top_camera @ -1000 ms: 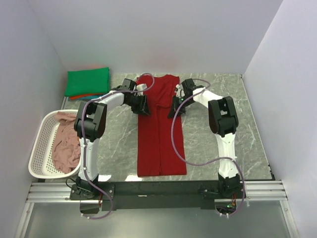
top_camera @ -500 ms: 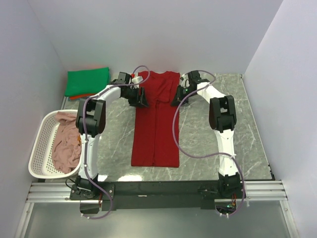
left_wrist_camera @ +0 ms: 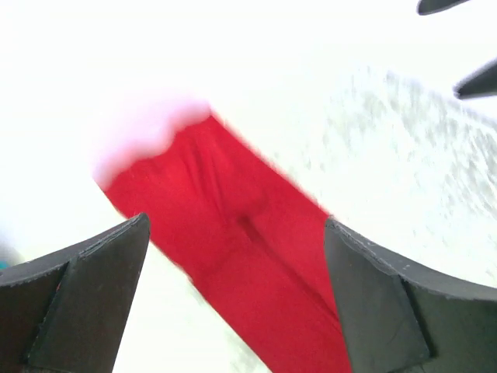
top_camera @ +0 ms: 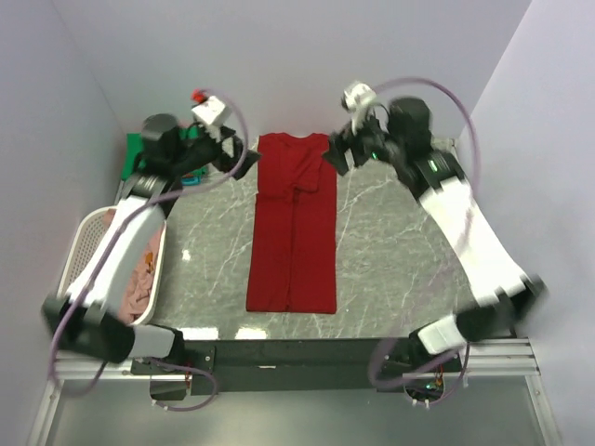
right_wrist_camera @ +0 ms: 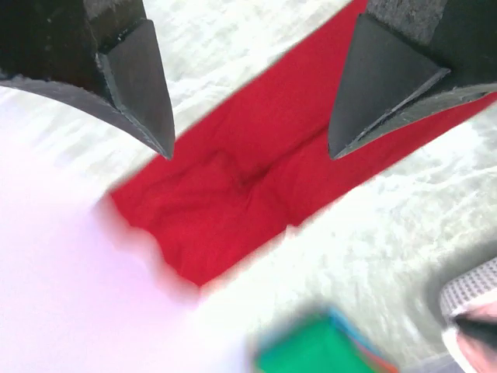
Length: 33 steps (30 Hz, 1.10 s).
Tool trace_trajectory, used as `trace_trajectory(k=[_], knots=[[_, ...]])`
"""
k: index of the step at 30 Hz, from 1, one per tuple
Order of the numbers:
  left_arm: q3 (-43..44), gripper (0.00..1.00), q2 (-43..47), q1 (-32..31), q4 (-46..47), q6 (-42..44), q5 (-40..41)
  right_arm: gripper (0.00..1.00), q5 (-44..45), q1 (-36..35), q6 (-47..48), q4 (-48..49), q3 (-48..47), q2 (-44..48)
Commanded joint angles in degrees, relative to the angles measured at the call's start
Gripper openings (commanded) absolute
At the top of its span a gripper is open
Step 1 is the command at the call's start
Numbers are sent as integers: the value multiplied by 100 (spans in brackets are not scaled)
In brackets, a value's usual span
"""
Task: Fold and stack the t-shirts
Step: Fold the tshirt
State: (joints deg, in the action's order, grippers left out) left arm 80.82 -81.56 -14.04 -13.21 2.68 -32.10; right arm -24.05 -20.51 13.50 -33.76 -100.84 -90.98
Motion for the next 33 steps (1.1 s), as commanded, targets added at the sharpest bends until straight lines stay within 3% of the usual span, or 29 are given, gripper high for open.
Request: trace_trajectory(k=[1, 4, 8, 10, 15, 18, 21, 23, 27, 28, 33], knots=[[-914, 99, 892, -2, 1090, 557, -67, 86, 796, -444, 1681, 945, 1560, 1229], [-1261, 100, 1361, -98, 911, 1417, -760, 88, 806, -962, 2604, 1004, 2443, 2056], [-1243, 99, 1467, -204, -2386, 3630, -1685, 88, 726, -1647, 3045, -42, 2998, 2549], [-1979, 100, 1826, -414, -2721, 4310, -1573, 88, 823, -2087, 3010, -341, 3656, 2760], [-4428, 100, 3300, -1116, -2083, 4128, -1142, 85, 833, -2984, 2131, 393, 5560, 3261], [-5353, 99, 3935, -1802, -1554, 3759, -510, 82, 788, -3283, 2113, 817, 6468, 3525], [-5899, 93, 4261, -2513, -1053, 3522, 211, 72, 806, -3547, 2183, 1185, 6883, 3614], [-6024, 88, 4324, -2647, -806, 3546, 335, 68, 841, -3696, 2367, 1345, 7007, 3535], [-6104, 70, 3860, -2929, -657, 3959, 608, 58, 797, -3855, 2719, 1521, 7209, 3271], [-6087, 63, 3771, -2955, -621, 3995, 591, 58, 762, -3864, 2789, 1530, 7218, 3236], [-6025, 52, 3217, -3052, -419, 4337, 599, 56, 691, -4004, 3009, 1697, 7403, 3069]])
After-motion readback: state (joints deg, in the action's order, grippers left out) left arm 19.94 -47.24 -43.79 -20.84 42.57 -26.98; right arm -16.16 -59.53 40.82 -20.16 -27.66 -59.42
